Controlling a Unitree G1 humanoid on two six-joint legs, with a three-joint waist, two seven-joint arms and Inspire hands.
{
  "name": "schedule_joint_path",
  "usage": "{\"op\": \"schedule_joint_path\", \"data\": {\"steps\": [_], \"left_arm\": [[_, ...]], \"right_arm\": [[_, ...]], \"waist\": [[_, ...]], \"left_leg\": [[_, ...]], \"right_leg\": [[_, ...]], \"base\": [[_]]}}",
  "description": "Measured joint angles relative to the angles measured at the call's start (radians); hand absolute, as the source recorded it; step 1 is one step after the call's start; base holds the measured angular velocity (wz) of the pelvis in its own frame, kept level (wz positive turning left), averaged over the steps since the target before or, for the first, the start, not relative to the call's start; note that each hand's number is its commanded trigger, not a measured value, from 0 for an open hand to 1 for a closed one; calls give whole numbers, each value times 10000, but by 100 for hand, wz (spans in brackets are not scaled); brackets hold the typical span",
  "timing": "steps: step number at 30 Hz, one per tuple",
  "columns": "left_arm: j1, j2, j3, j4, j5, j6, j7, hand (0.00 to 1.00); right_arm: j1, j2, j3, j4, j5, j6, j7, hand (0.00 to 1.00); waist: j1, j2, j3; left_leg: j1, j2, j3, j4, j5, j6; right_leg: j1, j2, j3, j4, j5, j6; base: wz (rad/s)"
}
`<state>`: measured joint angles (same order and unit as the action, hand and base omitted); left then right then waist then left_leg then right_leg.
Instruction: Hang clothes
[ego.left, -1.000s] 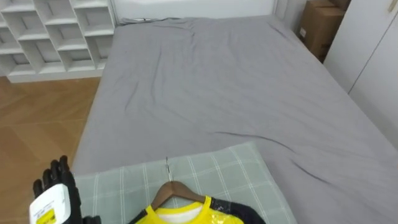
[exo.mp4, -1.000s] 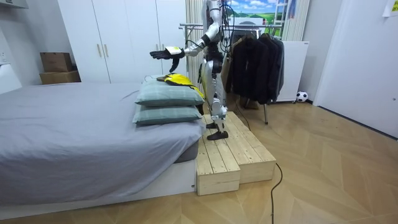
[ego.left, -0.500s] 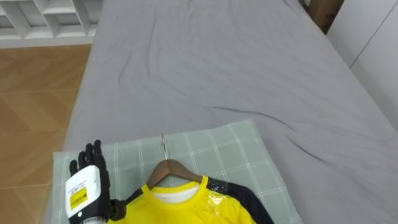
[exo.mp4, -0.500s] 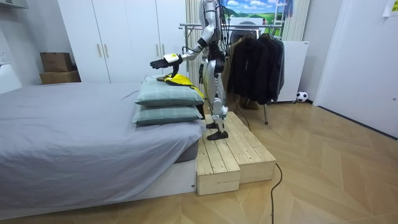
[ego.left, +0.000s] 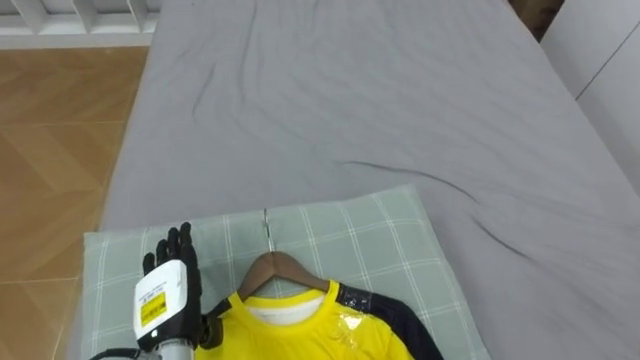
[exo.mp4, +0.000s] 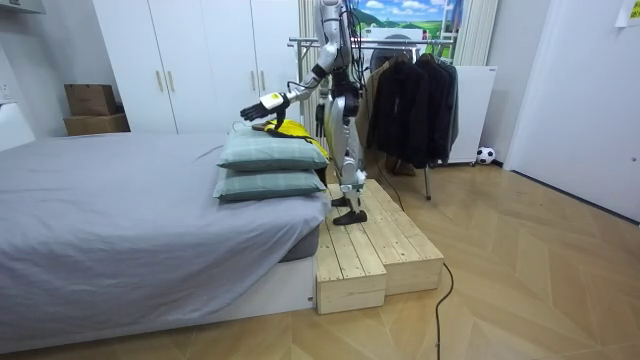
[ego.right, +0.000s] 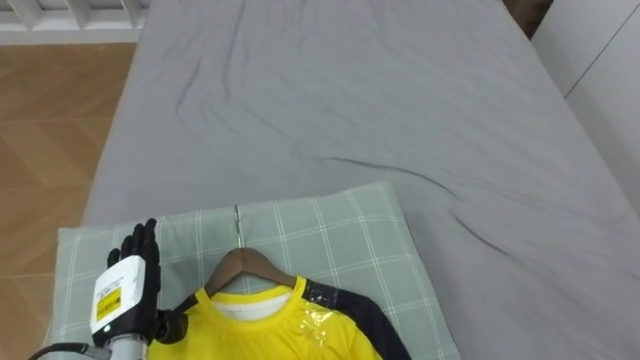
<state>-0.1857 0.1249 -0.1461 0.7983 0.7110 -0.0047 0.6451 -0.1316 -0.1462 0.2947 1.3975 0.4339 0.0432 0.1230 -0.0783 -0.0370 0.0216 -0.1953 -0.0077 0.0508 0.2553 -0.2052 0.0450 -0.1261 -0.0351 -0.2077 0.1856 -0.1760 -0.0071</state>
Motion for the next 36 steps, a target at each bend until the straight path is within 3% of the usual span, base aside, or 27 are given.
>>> {"op": "schedule_joint_path", "data": {"steps": [5, 14, 16, 17, 18, 19, 21, 23, 26, 30, 34, 36], "left_arm": [[97, -1, -161, 227, -25, -14, -30, 0], [278, 1, -165, 338, -21, -252, -17, 0], [279, -18, -201, 486, -31, -313, -6, 0], [259, 51, -107, 589, -26, -314, 9, 0], [180, 114, -55, 891, 9, -322, 22, 0], [152, 85, -139, 1103, 60, -337, -2, 0], [188, 61, -139, 1204, 305, -353, -27, 0], [169, 58, -161, 1197, 538, -354, -29, 0], [285, 54, -177, 1218, 871, -304, -74, 0], [491, 13, -347, 1273, 887, -226, -78, 0], [603, -12, -365, 1263, 1284, -115, -77, 0], [711, -59, -362, 1246, 1401, -19, -65, 0]], "right_arm": [[13, 5, -13, 15, 14, -22, 23, 0], [21, 3, -24, 56, -12, -149, -132, 0], [26, 22, -43, 68, 6, -235, -186, 0], [-160, 54, -41, 63, -72, -284, -288, 0], [-228, -17, -47, 8, -150, -299, -438, 0], [-166, -65, -60, -9, -153, -332, -513, 0], [-99, -70, -115, 6, -148, -346, -604, 0], [-105, -73, -110, 6, -138, -383, -580, 0], [-100, -59, -108, 7, -118, -386, -550, 0], [-58, -51, -101, 9, -110, -377, -531, 0], [4, -37, -98, 3, 50, -321, -433, 0], [38, -44, -98, 5, 73, -304, -434, 0]], "waist": [[10, 2, 1], [31, 55, 36], [83, 157, 119], [227, 56, 82], [181, 198, 134], [39, 268, 121], [-37, 292, 115], [-55, 295, 110], [-30, 221, 89], [-25, 224, 83], [15, 245, 73], [23, 283, 15]], "left_leg": [[200, 9, -94, -208, 23, -34], [670, 136, -695, -654, 80, -117], [779, 226, -1566, -705, 135, -142], [653, 247, -1877, -636, 112, -178], [519, 270, -1888, -533, -57, -415], [468, 272, -1699, -545, -68, -444], [449, 327, -834, -732, 98, -563], [455, 319, -622, -862, 199, -470], [581, 240, -625, -889, 270, -359], [679, 92, -603, -865, 312, -286], [660, 46, -604, -892, 328, -239], [661, 62, -605, -892, 327, -238]], "right_leg": [[89, 7, -144, 14, 0, 0], [-65, 21, -383, 707, -21, -15], [-707, 158, -344, 1255, -313, -154], [-1227, 319, 96, 116, 195, -501], [-1337, 329, -36, -249, 1244, -510], [-1230, 323, -167, -329, 1273, -533], [-1133, 334, 33, -330, 1271, -532], [-1133, 364, 50, -316, 1263, -518], [-1010, 353, -175, -358, 1290, -467], [-824, 190, -206, -361, 1205, -293], [-831, 189, -175, -347, 1197, -279], [-828, 214, -185, -343, 1205, -291]], "base": [[2], [-5], [-38], [-49], [-26], [15], [25], [27], [16], [5], [8], [2]]}}
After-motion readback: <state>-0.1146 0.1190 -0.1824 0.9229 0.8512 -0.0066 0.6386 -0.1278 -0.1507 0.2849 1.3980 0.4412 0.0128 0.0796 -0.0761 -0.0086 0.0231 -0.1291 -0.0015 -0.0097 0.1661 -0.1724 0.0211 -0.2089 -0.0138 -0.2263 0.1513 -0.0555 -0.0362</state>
